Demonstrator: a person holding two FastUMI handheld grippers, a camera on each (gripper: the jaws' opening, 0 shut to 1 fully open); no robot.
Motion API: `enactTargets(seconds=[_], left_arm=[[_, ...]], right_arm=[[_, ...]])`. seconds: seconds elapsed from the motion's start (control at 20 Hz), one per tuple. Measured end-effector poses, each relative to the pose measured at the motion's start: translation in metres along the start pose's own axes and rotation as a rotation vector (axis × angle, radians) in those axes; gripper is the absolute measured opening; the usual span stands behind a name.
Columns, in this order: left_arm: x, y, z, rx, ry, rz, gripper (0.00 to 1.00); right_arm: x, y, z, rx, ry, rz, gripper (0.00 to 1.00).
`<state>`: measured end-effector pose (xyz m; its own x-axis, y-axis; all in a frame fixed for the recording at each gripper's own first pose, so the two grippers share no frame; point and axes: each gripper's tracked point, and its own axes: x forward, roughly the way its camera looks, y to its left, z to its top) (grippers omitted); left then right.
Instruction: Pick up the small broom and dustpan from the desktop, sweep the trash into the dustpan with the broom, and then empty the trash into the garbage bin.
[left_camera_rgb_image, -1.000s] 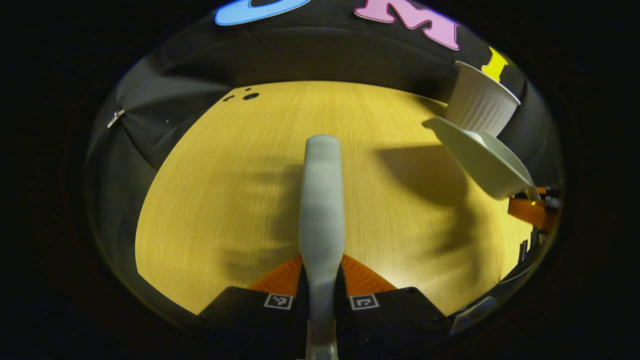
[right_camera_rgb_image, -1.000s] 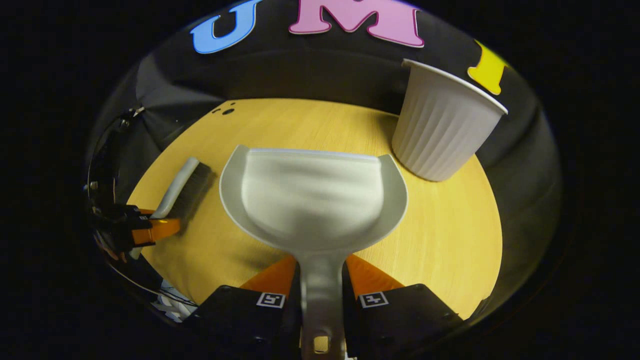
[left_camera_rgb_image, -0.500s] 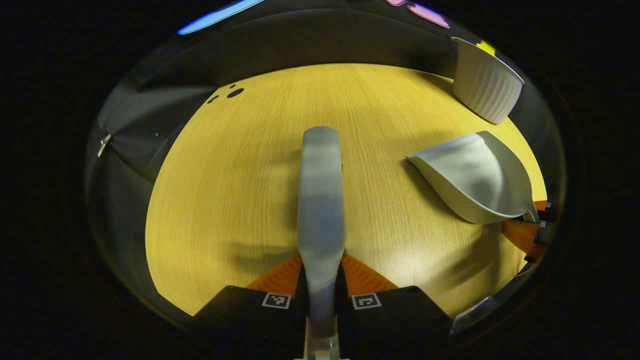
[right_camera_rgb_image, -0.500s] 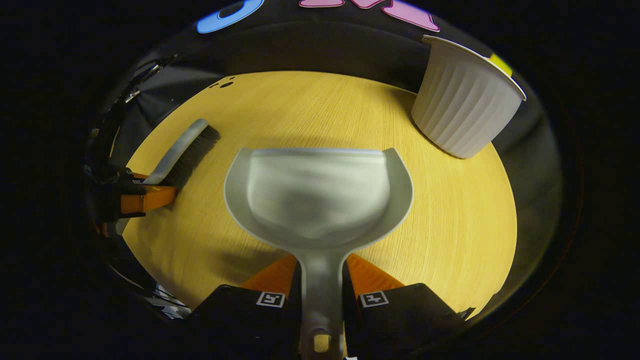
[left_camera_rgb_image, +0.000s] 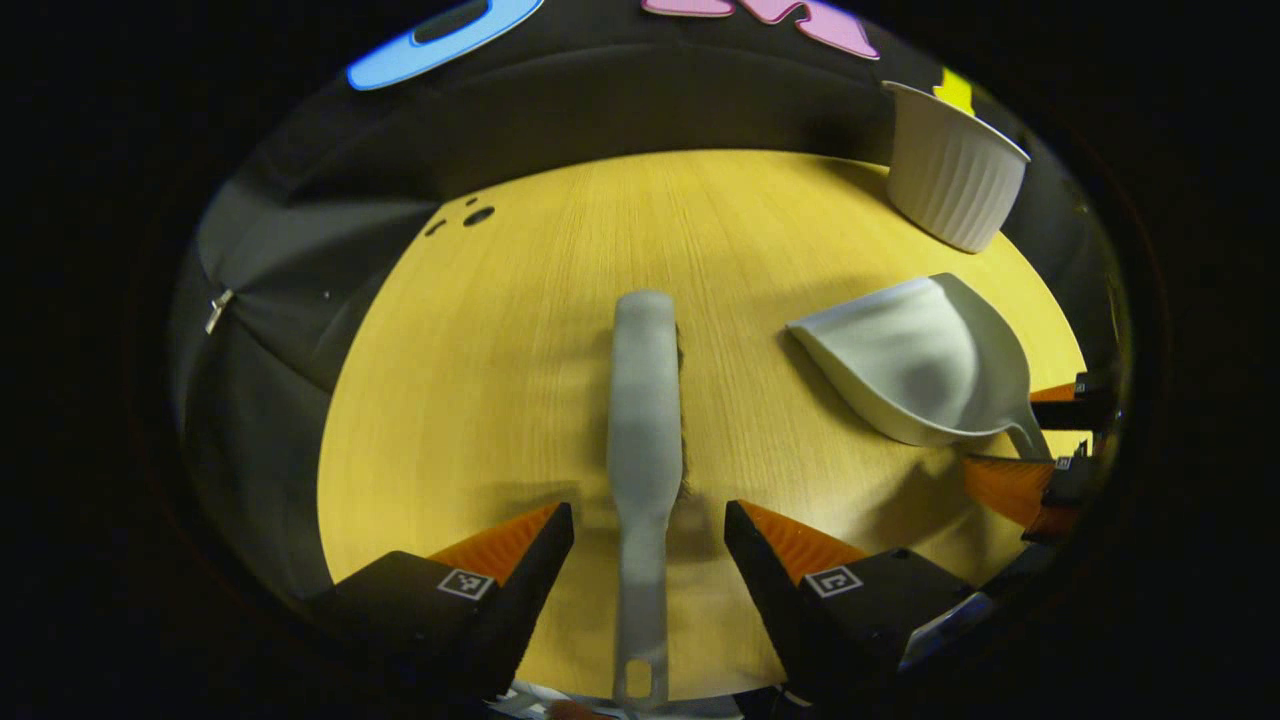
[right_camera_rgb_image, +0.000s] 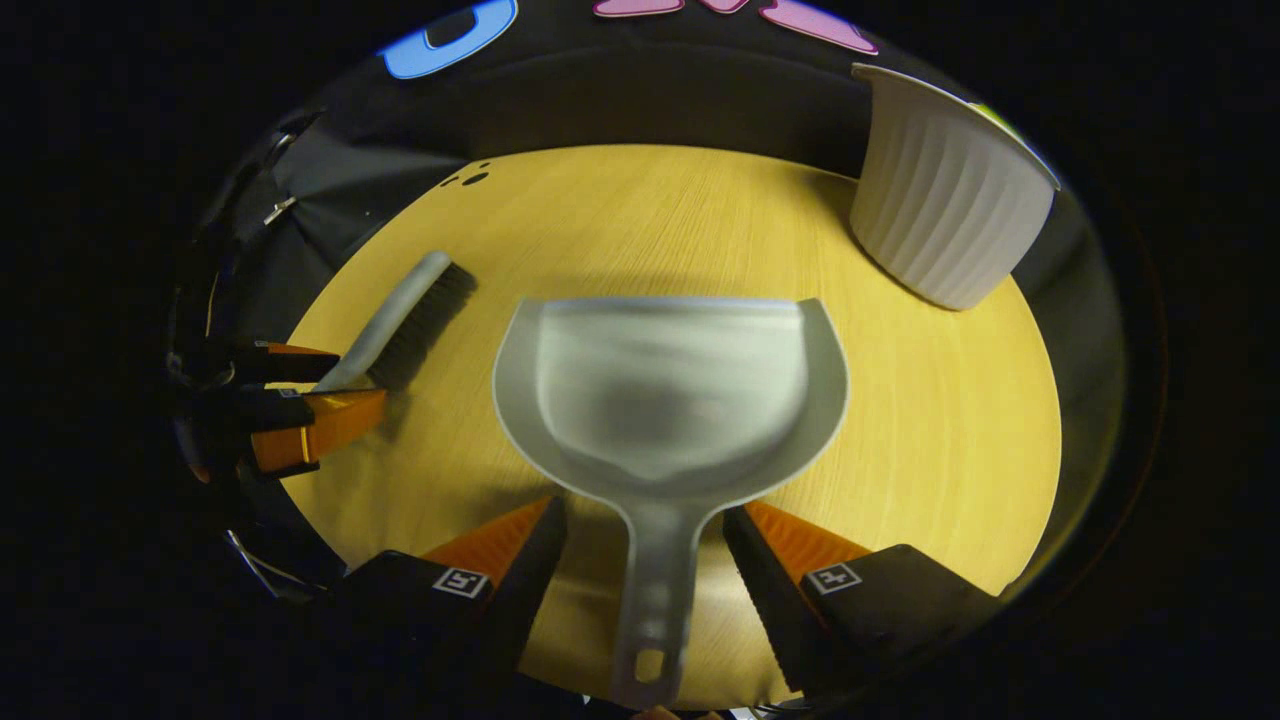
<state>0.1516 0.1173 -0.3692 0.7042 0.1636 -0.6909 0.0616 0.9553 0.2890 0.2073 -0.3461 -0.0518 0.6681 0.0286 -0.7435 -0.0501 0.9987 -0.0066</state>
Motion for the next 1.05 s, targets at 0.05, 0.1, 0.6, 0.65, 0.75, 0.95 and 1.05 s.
enactTargets(seconds=[0.05, 0.1, 0.6, 0.65, 0.75, 0.95, 1.05], left_arm=[[-0.014, 0.003, 0.009, 0.002, -0.040, 0.019, 0.97], [-0.030, 0.003, 0.020, -0.006, -0.083, 0.019, 0.97], [-0.237, -0.002, 0.077, -0.182, -0.636, 0.073, 0.97], [-0.254, -0.007, 0.072, -0.196, -0.679, 0.076, 0.97], [-0.280, -0.016, 0.054, -0.227, -0.732, 0.087, 0.96], [-0.315, -0.040, 0.019, -0.224, -0.808, 0.046, 0.97], [-0.325, -0.048, 0.007, -0.191, -0.830, 0.042, 0.97]], right_arm=[[-0.012, -0.005, 0.007, -0.008, -0.025, -0.012, 0.99], [-0.025, -0.011, 0.019, -0.018, -0.067, -0.026, 0.99], [-0.205, -0.004, 0.146, 0.034, -0.715, -0.088, 0.98], [-0.220, -0.004, 0.152, 0.007, -0.787, -0.097, 0.98], [-0.240, -0.010, 0.151, -0.029, -0.867, -0.148, 0.98], [-0.258, -0.002, 0.116, 0.000, -0.828, -0.136, 0.98], [-0.265, -0.004, 0.087, 0.016, -0.824, -0.143, 0.98]])
